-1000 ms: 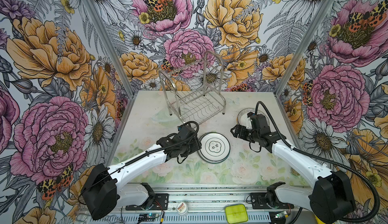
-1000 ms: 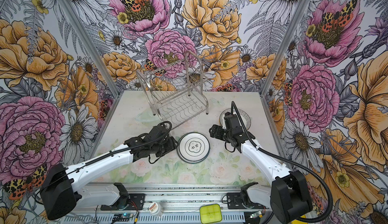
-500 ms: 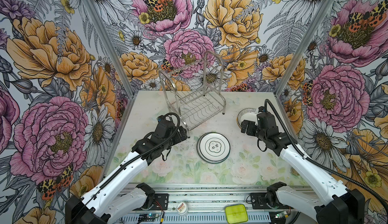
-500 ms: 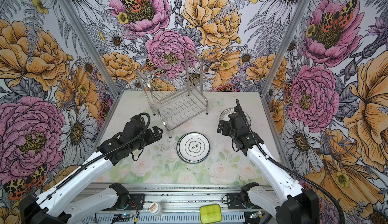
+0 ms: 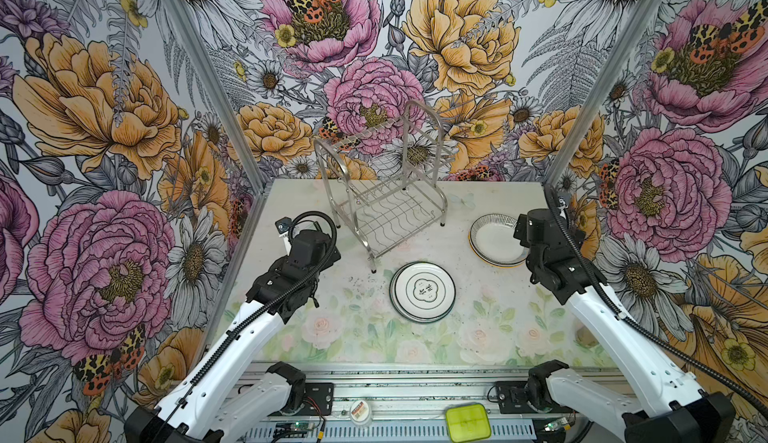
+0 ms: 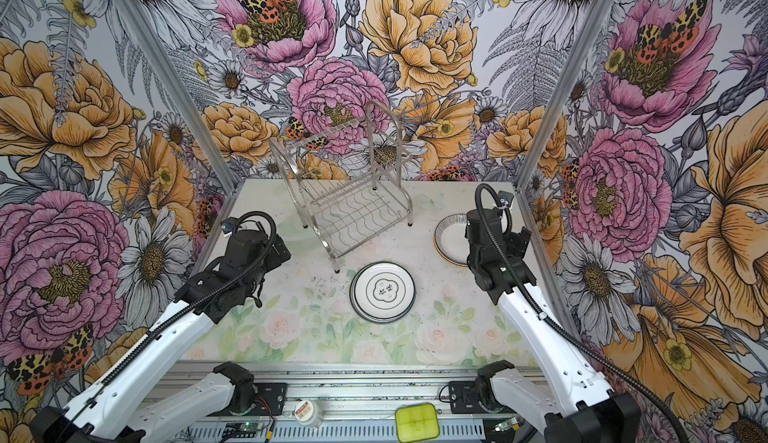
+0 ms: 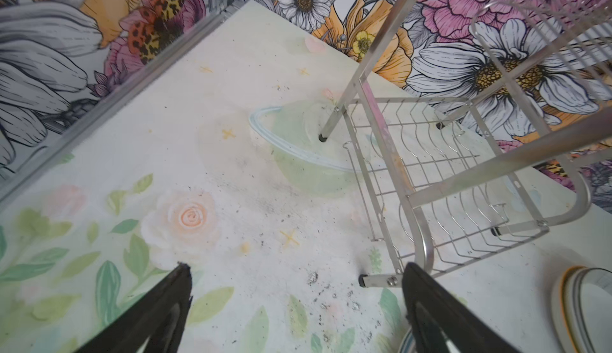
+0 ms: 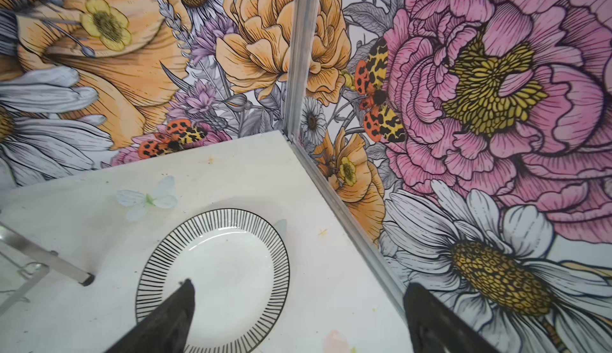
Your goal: Unload the plates from the dish rack
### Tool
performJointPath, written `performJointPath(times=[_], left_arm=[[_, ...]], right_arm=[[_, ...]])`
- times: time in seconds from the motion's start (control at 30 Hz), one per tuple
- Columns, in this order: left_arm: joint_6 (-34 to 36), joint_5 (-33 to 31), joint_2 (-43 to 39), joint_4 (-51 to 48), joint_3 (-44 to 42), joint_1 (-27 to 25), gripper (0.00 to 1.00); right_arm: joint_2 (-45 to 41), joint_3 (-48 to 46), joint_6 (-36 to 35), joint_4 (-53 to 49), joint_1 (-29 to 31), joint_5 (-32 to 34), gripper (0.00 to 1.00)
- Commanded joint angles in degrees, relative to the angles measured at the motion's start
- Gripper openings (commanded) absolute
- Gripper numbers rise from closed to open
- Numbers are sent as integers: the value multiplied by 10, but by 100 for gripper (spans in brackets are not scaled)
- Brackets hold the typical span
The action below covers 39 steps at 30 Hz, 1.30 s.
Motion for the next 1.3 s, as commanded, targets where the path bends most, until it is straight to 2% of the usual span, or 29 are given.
performJointPath(times=[0.0,0.1,0.13,0.2,0.27,0.33,0.4,0.47,0.57,0.73,0.87,0.97,1.1,1.27], left_arm=[[100,-69,19,56,-14,2,99],[150,-96,44,111,-31,0,99],[170,-102,48,140,-43,0,99],[238,-115,46,224,-81,1,99],[301,-122,35,326,-133,10,99],[352,-64,22,425,-185,32,99],[376,-3,17,508,-229,63,99],[379,50,21,578,-267,98,99],[387,98,49,671,-305,129,99],[422,114,124,762,-323,139,99],[415,145,176,852,-349,164,99],[419,144,214,923,-365,170,99],[424,162,243,952,-364,183,99],[432,160,331,1121,-403,183,99]], right_arm=[[46,3,-59,16,-6,73,99],[47,-19,-36,45,-25,54,99],[29,-46,-45,94,-31,29,99],[-9,-107,-80,185,-41,-27,100],[-47,-197,-161,319,-55,-139,99],[-67,-258,-176,414,-76,-197,100],[-70,-291,-157,459,-111,-243,99],[-63,-300,-147,463,-134,-256,99],[-42,-316,-156,495,-147,-248,100],[10,-350,-138,588,-165,-262,99],[55,-368,-112,645,-175,-301,100],[67,-372,-90,656,-177,-317,100],[101,-395,-80,706,-177,-336,100],[166,-425,-88,824,-177,-352,100]])
